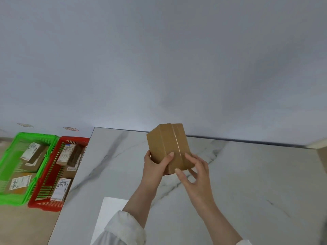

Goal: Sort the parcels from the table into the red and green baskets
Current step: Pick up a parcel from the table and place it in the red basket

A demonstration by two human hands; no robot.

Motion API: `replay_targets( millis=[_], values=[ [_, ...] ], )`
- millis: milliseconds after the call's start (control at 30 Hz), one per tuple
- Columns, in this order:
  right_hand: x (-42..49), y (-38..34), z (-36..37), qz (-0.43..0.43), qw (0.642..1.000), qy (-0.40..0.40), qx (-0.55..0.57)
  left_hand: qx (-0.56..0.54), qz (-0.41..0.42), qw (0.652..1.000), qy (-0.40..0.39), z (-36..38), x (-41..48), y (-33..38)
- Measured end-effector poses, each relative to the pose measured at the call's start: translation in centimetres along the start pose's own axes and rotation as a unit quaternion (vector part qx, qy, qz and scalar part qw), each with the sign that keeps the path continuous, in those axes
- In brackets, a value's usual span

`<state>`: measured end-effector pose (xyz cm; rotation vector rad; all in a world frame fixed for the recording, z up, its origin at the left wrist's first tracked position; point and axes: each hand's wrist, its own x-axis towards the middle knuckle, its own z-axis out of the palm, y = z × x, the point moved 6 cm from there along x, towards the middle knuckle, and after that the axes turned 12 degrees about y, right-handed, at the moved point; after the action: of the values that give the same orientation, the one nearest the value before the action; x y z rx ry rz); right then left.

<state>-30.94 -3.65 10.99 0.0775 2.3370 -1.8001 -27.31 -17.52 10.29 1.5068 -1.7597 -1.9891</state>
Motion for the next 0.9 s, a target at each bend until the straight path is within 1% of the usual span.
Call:
replay_targets(
  millis=[67, 133, 200, 233, 267, 333, 400, 467, 533, 600, 667, 700, 733, 800, 867, 900],
  values=[
    [-2.0, -1.7, -1.6, 0.064, 0.997, 0.007, 0.050, -0.014, 0.009, 0.998, -0.064, -1.4, -2.5, 1.1],
    [-4.4, -2.9, -2.3, 0.127, 0.987, -0.036, 0.092, -0.032, 0.008, 0.988, -0.148, -2.5, -5.3, 1.5],
    [-7.3, -4.1, -2.4, 0.158, 0.975, -0.088, 0.129, -0.037, 0.007, 0.979, -0.203, -3.6, -7.8, 1.4],
    [-8.7, -4.5, -2.5, 0.160, 0.974, -0.087, 0.137, -0.036, 0.011, 0.976, -0.215, -4.2, -9.0, 1.2],
    [-9.9, -4.7, -2.7, 0.156, 0.976, -0.068, 0.137, -0.036, 0.016, 0.975, -0.218, -4.9, -10.1, 1.0],
    [-11.9, -4.9, -3.4, 0.141, 0.982, -0.001, 0.128, -0.045, 0.021, 0.981, -0.186, -6.1, -12.0, 0.3],
    [-13.9, -4.9, -3.9, 0.116, 0.987, 0.075, 0.080, -0.048, 0.030, 0.990, -0.129, -7.3, -13.8, -0.2],
    [-16.0, -5.5, -4.2, 0.059, 0.991, 0.122, -0.004, -0.054, 0.044, 0.992, -0.104, -8.0, -15.9, -0.3],
    [-18.2, -7.1, -3.9, -0.039, 0.983, 0.153, -0.097, -0.057, 0.059, 0.991, -0.103, -8.6, -17.6, -0.1],
    [-19.8, -8.5, -3.4, -0.129, 0.963, 0.175, -0.160, -0.060, 0.054, 0.991, -0.111, -9.3, -18.3, -0.3],
    [-20.8, -9.0, -3.1, -0.163, 0.959, 0.161, -0.169, -0.066, 0.045, 0.990, -0.117, -10.2, -18.4, -0.6],
    [-21.1, -9.2, -3.1, -0.160, 0.966, 0.137, -0.151, -0.068, 0.046, 0.990, -0.114, -10.6, -18.5, -0.6],
    [-21.3, -9.1, -3.2, -0.136, 0.977, 0.111, -0.118, -0.068, 0.049, 0.990, -0.110, -11.2, -18.5, -0.6],
    [-21.6, -8.9, -4.0, -0.062, 0.995, 0.080, -0.013, -0.068, 0.064, 0.989, -0.117, -12.0, -18.8, -0.3],
    [-21.7, -8.5, -5.2, 0.006, 0.995, 0.066, 0.076, -0.064, 0.070, 0.982, -0.162, -12.2, -19.8, -0.1],
    [-21.7, -8.4, -5.7, 0.035, 0.993, 0.042, 0.106, -0.060, 0.076, 0.977, -0.191, -12.0, -20.4, -0.1]
  ],
)
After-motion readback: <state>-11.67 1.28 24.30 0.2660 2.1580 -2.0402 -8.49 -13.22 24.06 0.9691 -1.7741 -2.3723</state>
